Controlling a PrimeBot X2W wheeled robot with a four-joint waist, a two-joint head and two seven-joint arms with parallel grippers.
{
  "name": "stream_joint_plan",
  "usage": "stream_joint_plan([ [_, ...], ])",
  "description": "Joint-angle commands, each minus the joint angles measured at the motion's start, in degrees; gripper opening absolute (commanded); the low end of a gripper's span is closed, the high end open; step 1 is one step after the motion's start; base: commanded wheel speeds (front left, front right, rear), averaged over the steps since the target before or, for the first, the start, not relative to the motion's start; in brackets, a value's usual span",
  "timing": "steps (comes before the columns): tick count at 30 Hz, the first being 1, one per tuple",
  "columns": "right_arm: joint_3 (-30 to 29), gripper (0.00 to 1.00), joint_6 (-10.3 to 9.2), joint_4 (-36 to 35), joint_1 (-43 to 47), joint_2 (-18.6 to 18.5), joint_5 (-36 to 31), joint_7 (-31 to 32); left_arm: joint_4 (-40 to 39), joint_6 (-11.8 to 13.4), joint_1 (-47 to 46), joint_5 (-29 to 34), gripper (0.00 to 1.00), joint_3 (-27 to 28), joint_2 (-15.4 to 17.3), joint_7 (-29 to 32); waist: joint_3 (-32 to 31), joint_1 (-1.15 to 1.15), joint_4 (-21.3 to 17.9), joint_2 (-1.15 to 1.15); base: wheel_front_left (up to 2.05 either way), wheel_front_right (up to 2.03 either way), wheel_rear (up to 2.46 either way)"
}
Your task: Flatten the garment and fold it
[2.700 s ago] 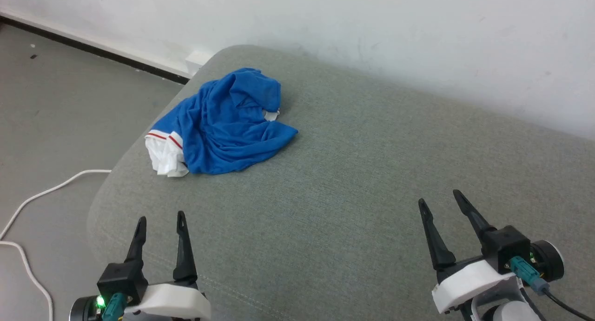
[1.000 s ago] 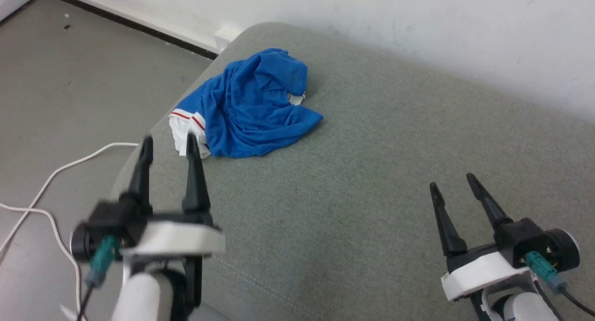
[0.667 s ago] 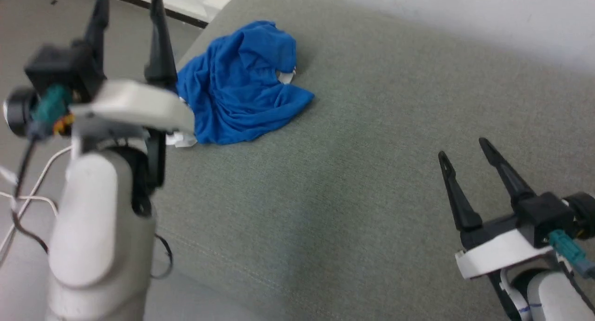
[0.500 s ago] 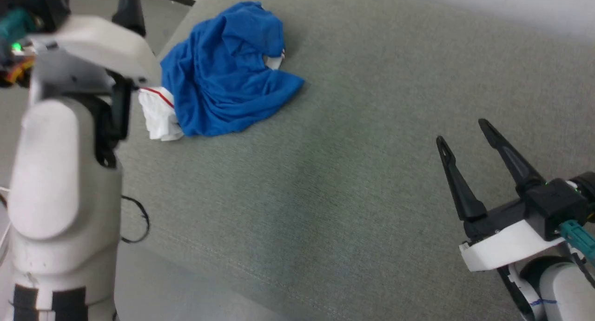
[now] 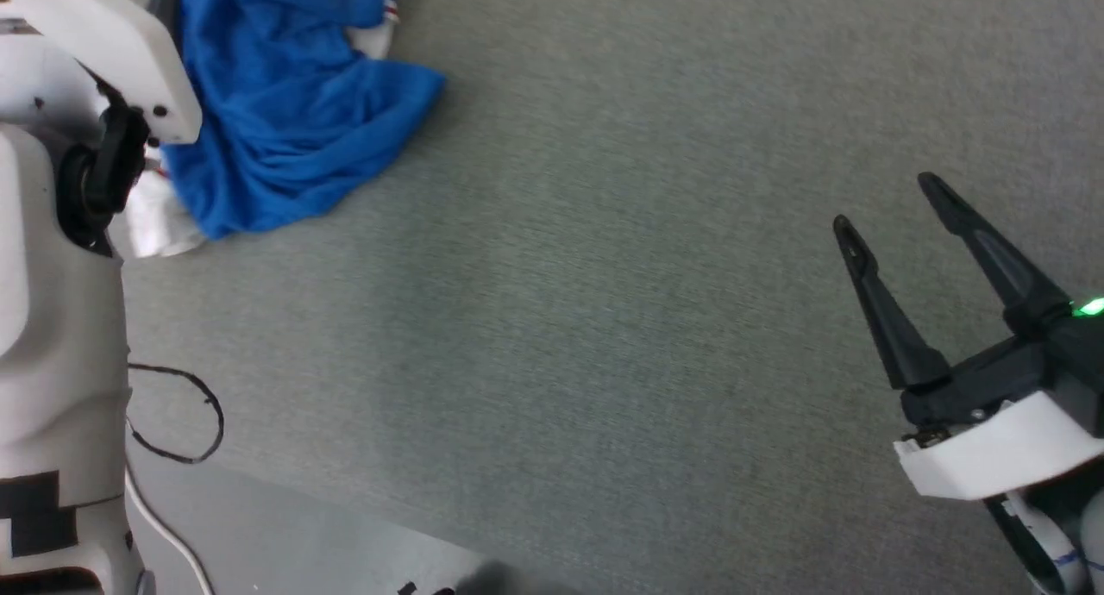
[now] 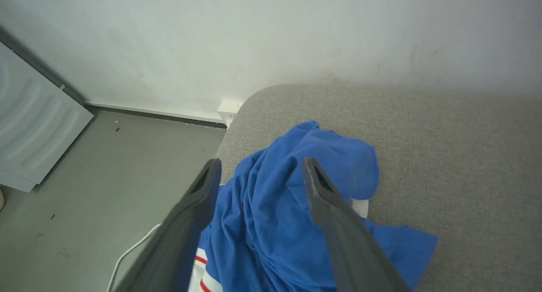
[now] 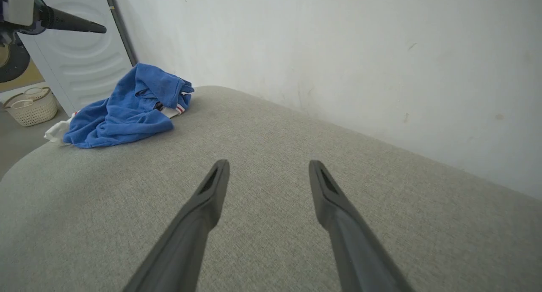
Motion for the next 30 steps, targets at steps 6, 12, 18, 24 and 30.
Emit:
stream_joint_plan([
  [6,-1.7,1.0,-0.12,-4.1,-1.5,-2.2,2.0,2.3,4.0,-0.1,1.5,-2.8,1.0,2.1,1.3,3.0,7.2,-0.01,-6.1,-0.01,0.0,0.0,0.0],
  [12,-2.6,1.0,-0.12,-5.3,-1.4,-3.7,3.3,3.9,7.9,0.2,3.6,-4.0,1.0,3.1,2.1,3.6,8.6,-0.01,-7.3,-0.01,0.0,0.0,0.0],
  [18,-3.6,1.0,-0.12,-6.5,-0.5,-4.5,3.9,5.0,11.1,0.7,5.2,-5.6,1.0,3.7,0.6,2.5,9.3,-0.01,-7.1,-0.01,0.0,0.0,0.0],
  [24,-3.6,1.0,-0.12,-6.6,-0.5,-4.6,4.2,5.3,12.2,0.1,5.2,-6.6,0.0,4.3,0.5,-0.2,8.8,-0.01,-6.9,-0.01,0.0,0.0,0.0],
  [30,-2.7,1.0,-0.12,-5.2,-1.0,-3.5,4.3,4.1,10.6,1.0,2.5,-5.1,0.0,4.8,2.8,-5.3,6.2,-0.01,-6.5,-0.01,0.0,0.0,0.0],
])
